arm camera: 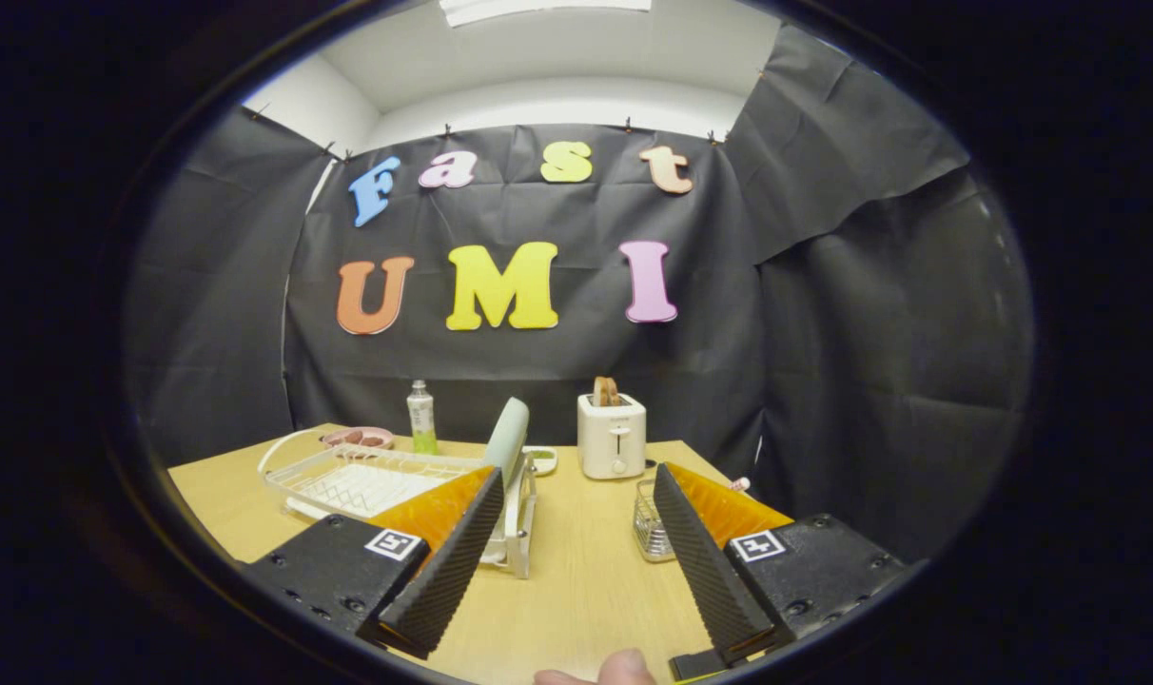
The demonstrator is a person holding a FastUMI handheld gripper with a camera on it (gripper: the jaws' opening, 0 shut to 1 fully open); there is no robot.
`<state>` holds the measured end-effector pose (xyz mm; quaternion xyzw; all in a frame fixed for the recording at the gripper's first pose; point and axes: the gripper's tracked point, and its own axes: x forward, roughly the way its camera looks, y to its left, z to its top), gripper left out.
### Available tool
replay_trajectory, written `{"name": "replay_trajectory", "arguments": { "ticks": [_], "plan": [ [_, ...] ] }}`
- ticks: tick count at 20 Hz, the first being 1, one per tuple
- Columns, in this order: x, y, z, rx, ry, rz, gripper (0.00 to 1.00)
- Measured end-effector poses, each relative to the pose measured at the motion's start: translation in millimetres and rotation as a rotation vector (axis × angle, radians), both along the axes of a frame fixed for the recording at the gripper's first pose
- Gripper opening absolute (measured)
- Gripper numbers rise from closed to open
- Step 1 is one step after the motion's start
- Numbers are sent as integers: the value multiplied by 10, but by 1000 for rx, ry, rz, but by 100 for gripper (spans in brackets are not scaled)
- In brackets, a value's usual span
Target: Take the plate from the dish rack, then take the spoon from the basket and place it into the plate.
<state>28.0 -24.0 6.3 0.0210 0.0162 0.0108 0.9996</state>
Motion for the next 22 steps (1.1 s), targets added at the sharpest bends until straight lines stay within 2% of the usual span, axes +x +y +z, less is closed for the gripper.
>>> {"name": "replay_trajectory", "arguments": {
  "ticks": [6, 10, 13, 16, 22],
  "plan": [
    [258, -121, 363, -29, 69, 68, 100],
    [538, -211, 801, -18, 106, 88, 100],
    [734, -75, 1095, -15, 143, 134, 100],
    [1000, 24, 1343, -84, 153, 122, 100],
    [1432, 490, 1363, -171, 306, 172, 100]
  ]
}}
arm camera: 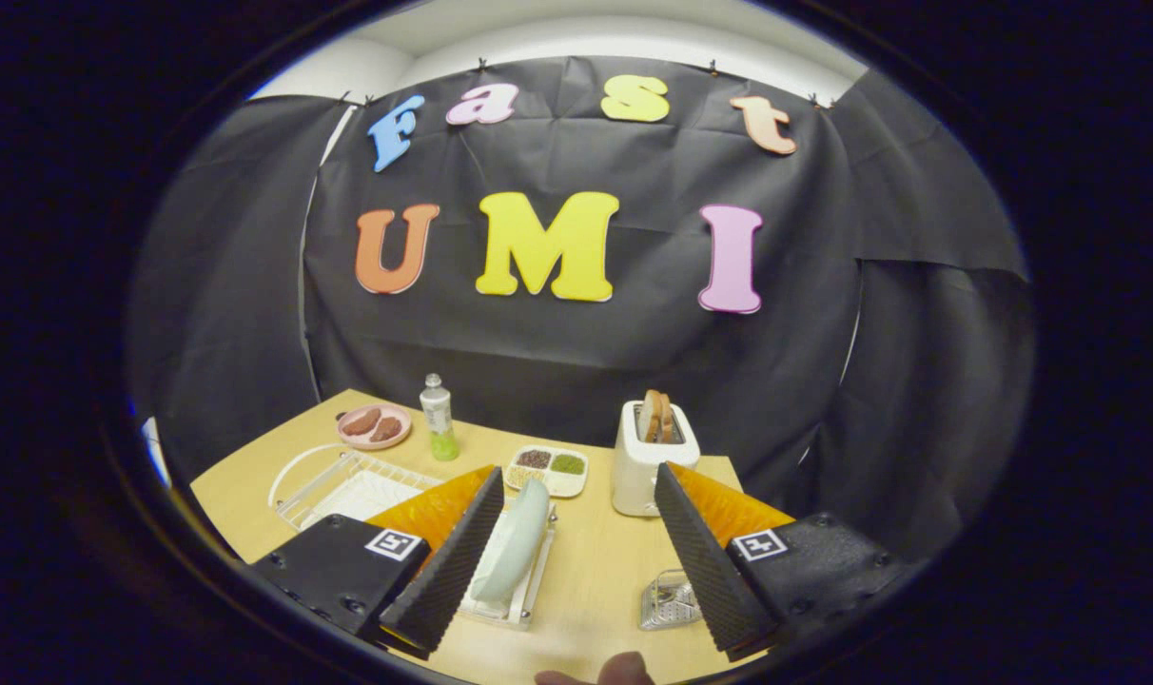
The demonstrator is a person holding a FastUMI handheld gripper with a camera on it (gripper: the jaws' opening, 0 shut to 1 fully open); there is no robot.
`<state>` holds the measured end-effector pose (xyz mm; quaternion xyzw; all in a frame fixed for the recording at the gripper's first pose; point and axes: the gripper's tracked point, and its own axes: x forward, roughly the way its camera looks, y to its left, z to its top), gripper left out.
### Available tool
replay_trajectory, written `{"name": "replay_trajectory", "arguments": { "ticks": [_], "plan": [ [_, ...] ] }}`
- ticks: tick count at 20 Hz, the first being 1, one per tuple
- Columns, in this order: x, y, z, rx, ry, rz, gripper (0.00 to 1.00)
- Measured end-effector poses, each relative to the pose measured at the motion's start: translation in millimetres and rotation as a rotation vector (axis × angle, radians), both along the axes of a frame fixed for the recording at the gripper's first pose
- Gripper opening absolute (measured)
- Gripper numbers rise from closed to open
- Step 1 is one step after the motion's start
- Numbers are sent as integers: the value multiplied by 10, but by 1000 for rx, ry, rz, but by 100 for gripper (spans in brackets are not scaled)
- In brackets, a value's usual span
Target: Take the plate from the dish rack, then take the spoon from the basket and place it into the plate.
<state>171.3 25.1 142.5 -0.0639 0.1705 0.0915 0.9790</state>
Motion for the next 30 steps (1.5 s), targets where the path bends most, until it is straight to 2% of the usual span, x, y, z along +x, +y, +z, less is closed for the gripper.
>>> {"name": "replay_trajectory", "arguments": {
  "ticks": [2, 7, 13, 17, 21, 26, 29, 30],
  "plan": [
    [95, 109, -107, -9, 56, 11, 100],
    [326, 307, -539, 68, 230, 0, 100],
    [503, 394, -997, 105, 398, -46, 100],
    [593, 489, -1352, 153, 519, -85, 94],
    [620, 642, -1546, 127, 558, -91, 80],
    [657, 562, -1664, 65, 575, -182, 59],
    [661, 562, -1670, 48, 568, -220, 40],
    [657, 563, -1662, 25, 565, -233, 40]
  ]
}}
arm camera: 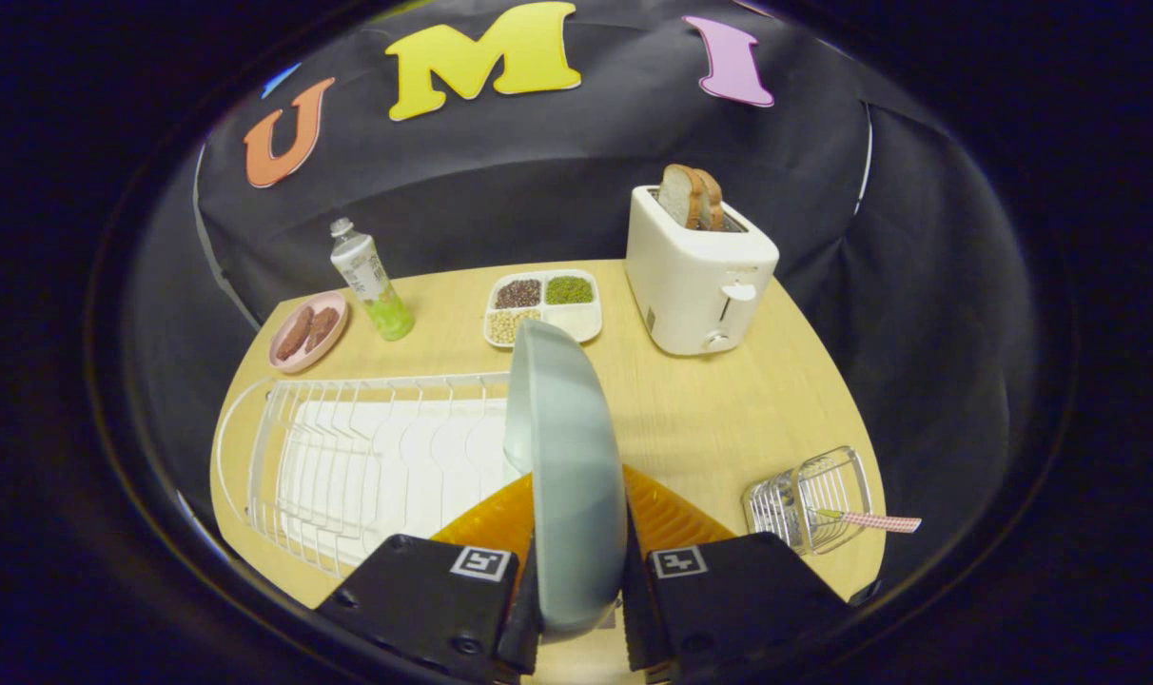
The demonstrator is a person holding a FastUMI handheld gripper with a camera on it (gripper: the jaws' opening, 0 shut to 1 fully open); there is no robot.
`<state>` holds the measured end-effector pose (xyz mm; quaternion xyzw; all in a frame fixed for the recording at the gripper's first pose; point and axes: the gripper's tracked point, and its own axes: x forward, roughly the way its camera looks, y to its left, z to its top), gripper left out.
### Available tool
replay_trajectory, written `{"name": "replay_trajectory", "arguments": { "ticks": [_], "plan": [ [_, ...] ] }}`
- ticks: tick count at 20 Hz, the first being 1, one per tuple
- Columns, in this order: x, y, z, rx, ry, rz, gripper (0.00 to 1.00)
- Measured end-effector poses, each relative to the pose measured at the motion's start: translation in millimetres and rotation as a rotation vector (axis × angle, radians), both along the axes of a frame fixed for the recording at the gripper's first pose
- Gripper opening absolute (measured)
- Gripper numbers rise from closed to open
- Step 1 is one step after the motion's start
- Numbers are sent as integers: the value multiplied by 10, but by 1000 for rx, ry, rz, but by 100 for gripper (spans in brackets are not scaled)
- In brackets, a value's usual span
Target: Take the plate from the dish rack, then take the spoon from the basket and place it into the plate.
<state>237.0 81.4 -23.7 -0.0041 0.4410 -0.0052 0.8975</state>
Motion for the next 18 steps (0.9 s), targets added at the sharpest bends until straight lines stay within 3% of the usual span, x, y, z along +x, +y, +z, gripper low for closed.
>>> {"name": "replay_trajectory", "arguments": {
  "ticks": [9, 14, 18],
  "plan": [
    [-24, -10, 378, -250, -87, -46, 34],
    [-225, 35, 787, -220, -196, -32, 33],
    [-696, 181, 961, -60, -264, -7, 33]
  ]
}}
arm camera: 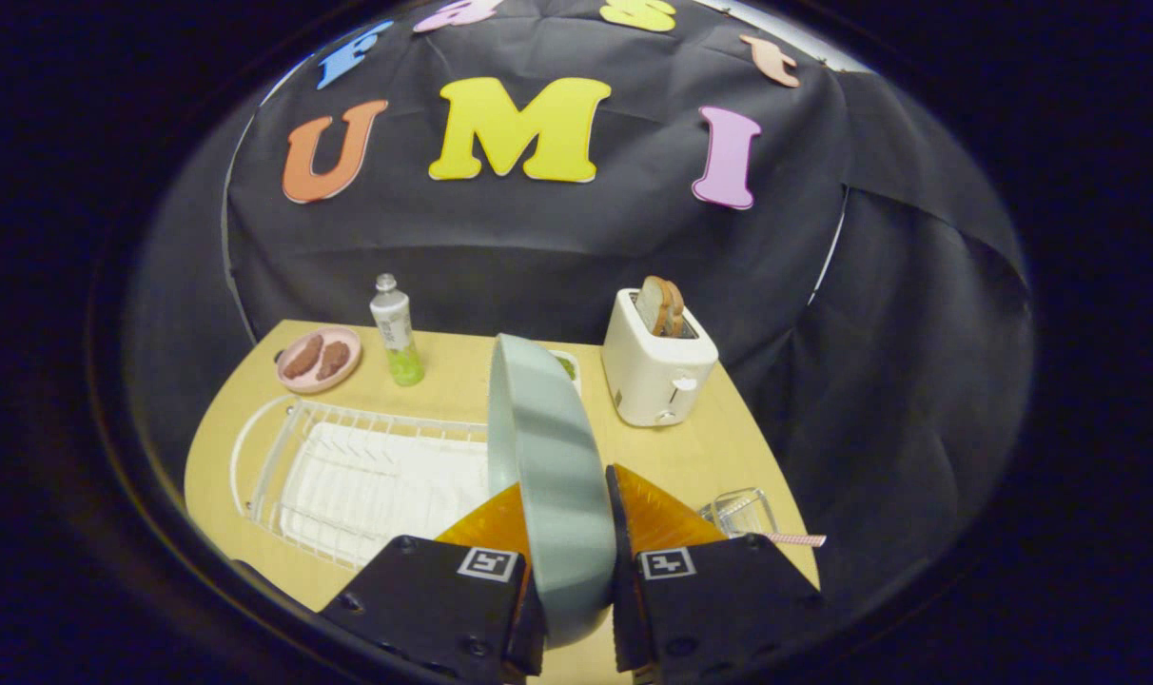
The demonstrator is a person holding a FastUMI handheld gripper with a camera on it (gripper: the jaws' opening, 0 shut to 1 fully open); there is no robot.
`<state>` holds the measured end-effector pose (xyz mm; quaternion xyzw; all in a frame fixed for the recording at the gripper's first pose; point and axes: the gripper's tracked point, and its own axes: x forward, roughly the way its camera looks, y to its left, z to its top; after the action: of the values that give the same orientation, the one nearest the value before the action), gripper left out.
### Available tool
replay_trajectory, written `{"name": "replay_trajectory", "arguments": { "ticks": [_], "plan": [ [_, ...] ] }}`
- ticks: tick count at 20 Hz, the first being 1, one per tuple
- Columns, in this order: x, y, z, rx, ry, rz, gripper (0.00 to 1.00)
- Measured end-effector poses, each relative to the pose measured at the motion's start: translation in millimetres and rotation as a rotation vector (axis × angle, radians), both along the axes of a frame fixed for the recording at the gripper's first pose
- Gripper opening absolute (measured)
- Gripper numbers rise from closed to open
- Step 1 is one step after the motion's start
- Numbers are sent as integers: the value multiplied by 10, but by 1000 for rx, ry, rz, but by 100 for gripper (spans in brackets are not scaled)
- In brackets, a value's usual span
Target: Take the plate from the dish rack, then take the spoon from the basket and place it into the plate.
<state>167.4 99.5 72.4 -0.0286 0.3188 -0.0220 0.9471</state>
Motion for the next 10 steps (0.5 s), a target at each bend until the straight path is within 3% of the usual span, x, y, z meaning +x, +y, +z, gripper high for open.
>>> {"name": "replay_trajectory", "arguments": {
  "ticks": [5, 10],
  "plan": [
    [-641, 119, -180, 200, -25, 46, 33],
    [-1239, 259, -817, 333, 51, 87, 33]
  ]
}}
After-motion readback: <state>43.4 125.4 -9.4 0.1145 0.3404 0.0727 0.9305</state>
